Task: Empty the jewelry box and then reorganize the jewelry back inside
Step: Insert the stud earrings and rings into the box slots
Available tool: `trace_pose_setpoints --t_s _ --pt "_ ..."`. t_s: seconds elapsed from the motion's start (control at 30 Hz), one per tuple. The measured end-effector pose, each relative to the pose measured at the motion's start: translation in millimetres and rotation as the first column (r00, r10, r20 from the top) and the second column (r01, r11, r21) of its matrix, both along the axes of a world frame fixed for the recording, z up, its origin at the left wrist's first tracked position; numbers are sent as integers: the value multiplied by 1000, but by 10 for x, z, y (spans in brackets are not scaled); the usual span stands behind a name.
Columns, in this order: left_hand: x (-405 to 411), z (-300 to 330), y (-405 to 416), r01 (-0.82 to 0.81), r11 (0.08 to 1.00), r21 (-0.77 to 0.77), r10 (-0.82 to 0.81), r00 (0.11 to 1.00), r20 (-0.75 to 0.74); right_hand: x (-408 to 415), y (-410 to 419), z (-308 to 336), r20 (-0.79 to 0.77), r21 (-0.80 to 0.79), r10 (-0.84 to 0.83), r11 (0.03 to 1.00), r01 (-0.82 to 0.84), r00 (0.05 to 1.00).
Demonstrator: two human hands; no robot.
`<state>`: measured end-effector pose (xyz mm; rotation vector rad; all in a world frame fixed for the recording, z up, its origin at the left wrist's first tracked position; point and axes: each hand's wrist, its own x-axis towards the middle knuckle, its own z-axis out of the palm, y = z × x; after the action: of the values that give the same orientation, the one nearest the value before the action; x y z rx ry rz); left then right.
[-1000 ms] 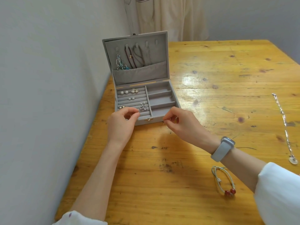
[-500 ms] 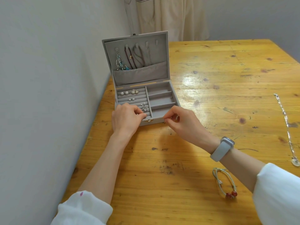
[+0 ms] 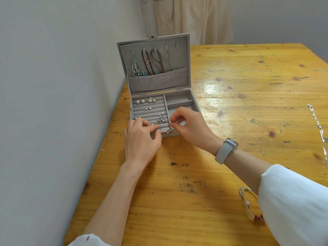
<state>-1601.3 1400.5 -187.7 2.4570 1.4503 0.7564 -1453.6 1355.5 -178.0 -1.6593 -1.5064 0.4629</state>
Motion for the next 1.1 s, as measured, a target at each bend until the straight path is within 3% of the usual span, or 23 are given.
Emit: trace_pose_setpoints --t_s 0.53,0.8,1.1 --pt "-56 -92 6 74 987 142 -68 997 -48 -53 201 24 141 -171 119 981 -94 983" --pt "-73 -206 -36 44 976 215 -40 999 -24 -30 116 -84 298 -138 188 979 -153 936" --pt "-73 -250 -56 44 966 256 -34 999 -41 -32 73 -128 284 -47 134 991 -125 950"
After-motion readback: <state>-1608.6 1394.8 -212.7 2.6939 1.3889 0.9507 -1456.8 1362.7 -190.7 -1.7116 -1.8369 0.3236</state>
